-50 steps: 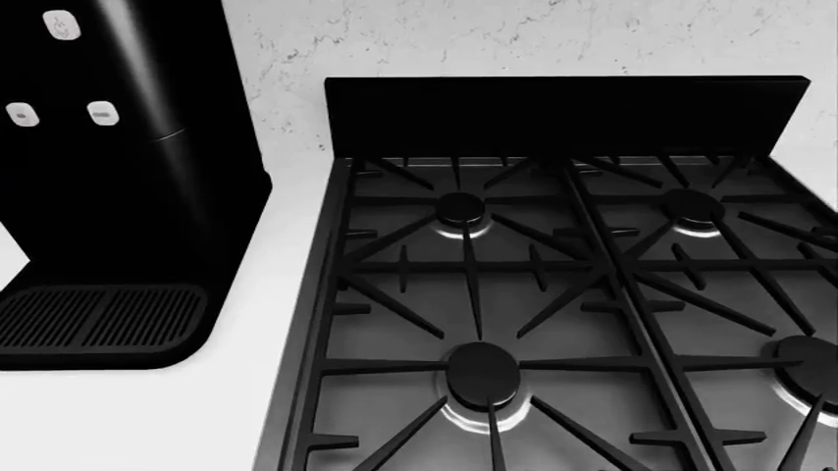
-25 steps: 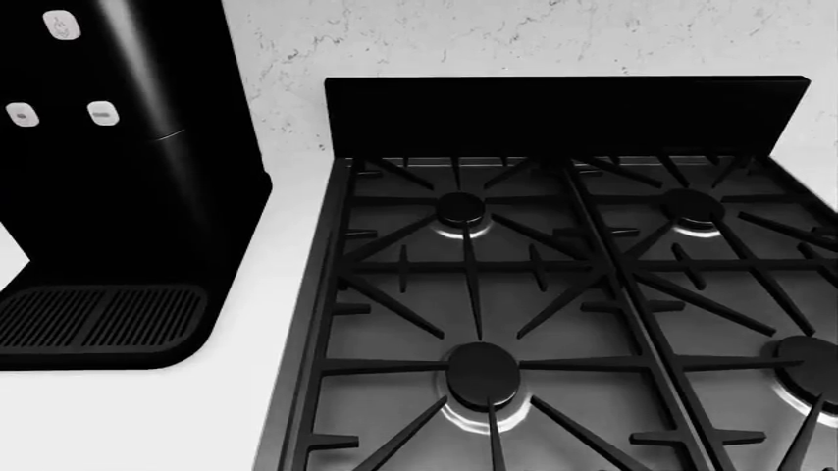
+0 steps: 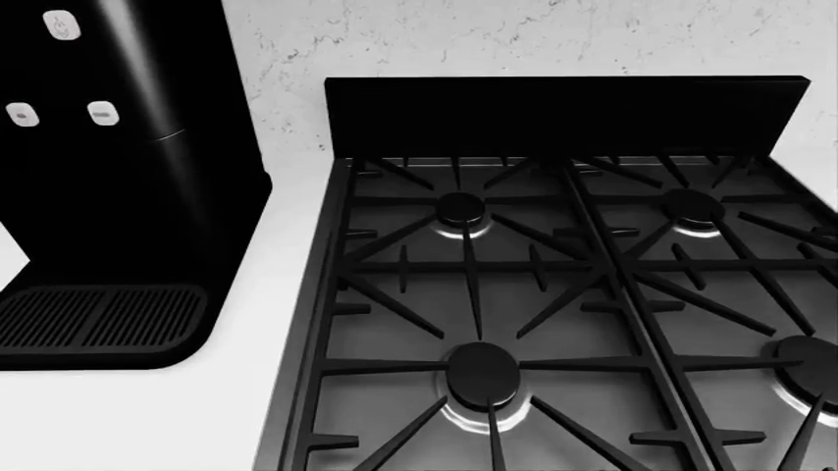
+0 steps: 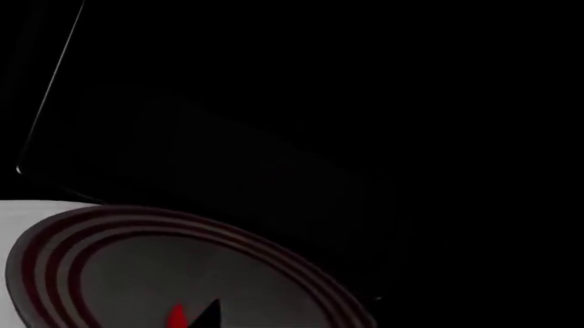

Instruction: Pick the chili pepper from the counter and place it in the microwave.

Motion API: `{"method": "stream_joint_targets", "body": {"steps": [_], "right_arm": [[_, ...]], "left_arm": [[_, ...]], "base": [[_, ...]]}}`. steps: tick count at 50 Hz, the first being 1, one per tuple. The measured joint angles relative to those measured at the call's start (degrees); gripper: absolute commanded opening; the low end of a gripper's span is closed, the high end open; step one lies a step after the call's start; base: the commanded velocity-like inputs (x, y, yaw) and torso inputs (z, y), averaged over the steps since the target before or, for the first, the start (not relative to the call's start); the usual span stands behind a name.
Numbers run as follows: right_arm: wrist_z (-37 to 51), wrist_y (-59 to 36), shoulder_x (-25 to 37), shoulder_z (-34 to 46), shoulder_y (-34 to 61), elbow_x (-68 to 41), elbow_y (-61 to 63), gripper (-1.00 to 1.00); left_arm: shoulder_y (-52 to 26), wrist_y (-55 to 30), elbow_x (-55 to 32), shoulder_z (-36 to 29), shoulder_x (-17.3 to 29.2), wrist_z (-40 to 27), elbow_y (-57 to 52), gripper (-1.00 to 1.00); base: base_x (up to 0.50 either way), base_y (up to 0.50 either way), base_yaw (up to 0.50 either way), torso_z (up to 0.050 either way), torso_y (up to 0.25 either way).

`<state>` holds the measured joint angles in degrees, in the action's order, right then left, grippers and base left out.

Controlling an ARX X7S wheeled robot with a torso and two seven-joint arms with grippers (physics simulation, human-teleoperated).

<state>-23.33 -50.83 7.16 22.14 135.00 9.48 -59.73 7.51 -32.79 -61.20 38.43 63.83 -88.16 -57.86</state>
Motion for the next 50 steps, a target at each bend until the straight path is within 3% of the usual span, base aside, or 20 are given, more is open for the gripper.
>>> {"method": "stream_joint_targets", "body": {"steps": [8, 16, 37, 50], "right_arm": [[0.3, 0.2, 0.4, -1.9, 0.0, -0.7, -0.5, 1.00], [-1.9, 0.2, -0.3, -7.5, 0.0, 5.7, -0.9, 1.00], [-14.2, -6.4, -2.1, -15.4, 0.0, 16.8, 5.1, 1.00], [-23.5, -14.5, -2.8, -15.7, -3.3, 17.6, 19.1, 1.00]], "left_arm": [[-1.6, -0.5, -0.2, -1.1, 0.1, 0.1, 0.5, 1.00], [-3.6, -1.0, -0.2, -2.8, 0.3, 0.0, 0.9, 1.00], [-8.6, -3.0, -0.2, -6.8, -0.2, 0.1, 1.2, 1.00], [-9.8, -4.3, 0.2, -7.3, -1.1, 0.7, 0.9, 1.00]], "base": [[0.01, 0.00, 0.00, 0.000, 0.000], [0.00, 0.00, 0.00, 0.000, 0.000], [0.00, 0.00, 0.00, 0.000, 0.000], [0.00, 0.00, 0.00, 0.000, 0.000]]}}
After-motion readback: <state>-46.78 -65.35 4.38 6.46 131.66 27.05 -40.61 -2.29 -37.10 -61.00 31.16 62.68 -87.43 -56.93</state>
